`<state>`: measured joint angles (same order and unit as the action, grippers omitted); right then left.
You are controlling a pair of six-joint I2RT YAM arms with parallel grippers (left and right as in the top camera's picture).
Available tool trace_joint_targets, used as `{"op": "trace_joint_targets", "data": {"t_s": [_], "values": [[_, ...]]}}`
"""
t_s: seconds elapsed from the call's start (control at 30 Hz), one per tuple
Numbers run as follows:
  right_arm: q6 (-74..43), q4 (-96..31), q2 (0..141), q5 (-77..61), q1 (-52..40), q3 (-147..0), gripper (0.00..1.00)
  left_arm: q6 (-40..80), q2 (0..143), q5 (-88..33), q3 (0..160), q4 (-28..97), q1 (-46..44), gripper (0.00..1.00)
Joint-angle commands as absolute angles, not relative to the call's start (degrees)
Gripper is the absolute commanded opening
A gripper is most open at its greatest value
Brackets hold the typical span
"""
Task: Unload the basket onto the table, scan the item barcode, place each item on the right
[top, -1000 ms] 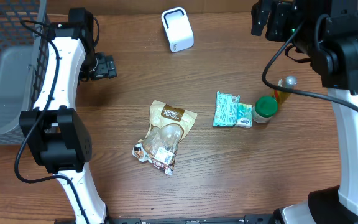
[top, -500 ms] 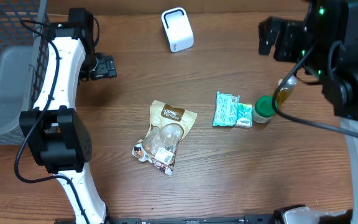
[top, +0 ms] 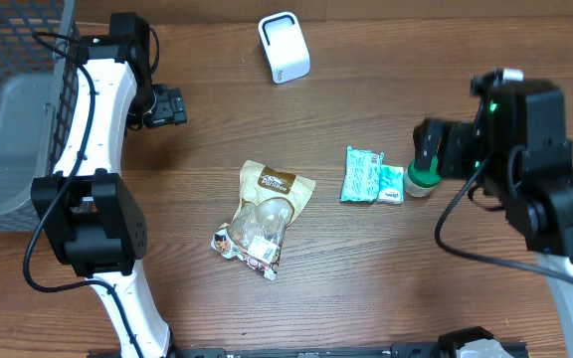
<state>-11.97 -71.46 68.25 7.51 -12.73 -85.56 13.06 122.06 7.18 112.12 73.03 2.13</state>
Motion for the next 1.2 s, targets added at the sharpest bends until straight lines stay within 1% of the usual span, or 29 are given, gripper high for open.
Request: {"op": "trace_joint_targets", "data": {"t_s": [0.0,0.47,0.6,0.83,1.07,1.17], "values": [[-12.2,-71.2,65.1,7.7,-12.3,-80.5,1.0,12.2,121.8,7.9,112.9,73.0,1.8,1.0],[-12.2,-71.2,55.5,7.7,-12.3,-56.9,1.0,12.2,121.8,7.9,112.9,73.0,1.8,0.99],[-12.2,-67.7,52.5,7.7,-12.3,-51.0,1.0,12.2,121.8,7.9,112.9,73.0,1.8,1.0],[-12.2,-64.9,46.0,7.7,-12.3,-44.8,1.0,12.2,121.8,7.9,112.9,73.0,1.8,1.0],[-12.2,-63.7,39.0,7.7,-12.3,-42.0,1.0,12.2,121.8,7.9,112.9,73.0,1.8,1.0],[-9.1,-62.9,36.4,12.2,-12.3,-40.8,1.0,12.2,121.8,7.9,112.9,73.0,1.8,1.0]]}}
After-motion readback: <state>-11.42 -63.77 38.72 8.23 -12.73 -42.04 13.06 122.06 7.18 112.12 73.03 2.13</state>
